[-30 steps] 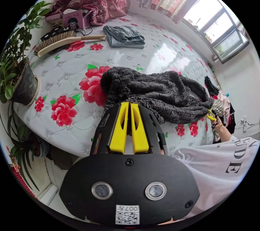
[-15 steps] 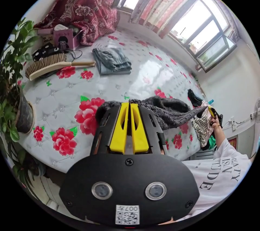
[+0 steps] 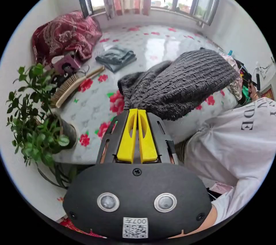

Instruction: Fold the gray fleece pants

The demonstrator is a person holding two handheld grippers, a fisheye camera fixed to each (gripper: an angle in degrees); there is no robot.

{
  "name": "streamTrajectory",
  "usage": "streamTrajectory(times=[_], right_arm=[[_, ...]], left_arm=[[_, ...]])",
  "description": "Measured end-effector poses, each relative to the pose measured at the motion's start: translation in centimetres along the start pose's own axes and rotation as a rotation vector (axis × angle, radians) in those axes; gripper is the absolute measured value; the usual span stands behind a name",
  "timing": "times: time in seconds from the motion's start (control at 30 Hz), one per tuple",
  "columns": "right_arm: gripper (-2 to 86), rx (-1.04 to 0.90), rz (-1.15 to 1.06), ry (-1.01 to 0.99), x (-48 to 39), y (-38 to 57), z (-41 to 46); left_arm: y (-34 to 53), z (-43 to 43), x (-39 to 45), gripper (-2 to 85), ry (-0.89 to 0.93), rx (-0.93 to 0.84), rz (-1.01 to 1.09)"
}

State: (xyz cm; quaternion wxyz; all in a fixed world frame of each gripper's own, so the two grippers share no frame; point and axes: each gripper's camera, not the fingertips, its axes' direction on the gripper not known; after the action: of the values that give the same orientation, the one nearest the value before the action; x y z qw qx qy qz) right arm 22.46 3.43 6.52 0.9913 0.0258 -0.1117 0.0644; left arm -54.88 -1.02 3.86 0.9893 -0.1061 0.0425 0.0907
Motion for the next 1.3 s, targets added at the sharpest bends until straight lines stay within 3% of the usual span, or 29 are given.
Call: streamTrajectory(times=[0.07,0.17,0.43,0.6,0.7,0.8,0.83,0.87,1.0,1.07,1.17,1.3], right_arm=[[0.4,-0.232,0.158,-0.017,2.1,4.3,7.5],[1.8,-0.391,0.279,0.003,3.3,7.4,12.2],[5.0,-0.144,0.323,0.061,4.0,3.5,7.5],[6.7,-0.306,0.220,0.097,1.4,1.2,14.1],[7.4,-0.385,0.115,0.326,-0.7,0.4,16.9],[8.0,-0.515,0.086,0.363,-1.0,-1.5,18.2],[8.0,-0.559,0.099,0.345,-0.7,-2.4,18.3],[7.9,-0.571,0.107,0.345,-0.5,-3.2,17.9],[7.0,-0.312,0.026,0.427,-2.5,-6.6,13.5],[7.2,-0.198,-0.018,0.327,-3.3,-10.2,12.1],[7.8,-0.118,0.032,0.183,-2.1,-15.4,13.0],[8.6,-0.132,0.132,0.067,1.1,-20.6,17.6]], left_arm=[[1.9,8.2,1.9,-1.0,-0.020,-0.231,-0.031],[4.0,15.2,4.1,-1.0,-0.018,-0.396,-0.088],[2.8,10.1,5.6,-1.0,-0.171,-0.344,-0.154],[-0.6,8.5,7.1,-1.0,-0.105,-0.132,-0.193],[-3.3,10.7,8.9,-1.0,-0.167,-0.015,-0.250],[-5.6,16.6,9.8,-0.9,-0.157,-0.139,-0.300],[-6.0,19.7,10.2,-0.9,-0.151,-0.257,-0.287],[-6.2,20.2,10.9,-0.9,-0.201,-0.226,-0.264],[-7.3,19.7,11.3,-0.9,-0.209,-0.264,-0.230],[-7.9,16.5,10.3,-0.8,-0.188,-0.132,-0.275],[-9.7,12.7,7.4,-0.3,-0.129,0.024,-0.383],[-14.7,12.8,5.4,5.3,-0.094,0.056,-0.336]])
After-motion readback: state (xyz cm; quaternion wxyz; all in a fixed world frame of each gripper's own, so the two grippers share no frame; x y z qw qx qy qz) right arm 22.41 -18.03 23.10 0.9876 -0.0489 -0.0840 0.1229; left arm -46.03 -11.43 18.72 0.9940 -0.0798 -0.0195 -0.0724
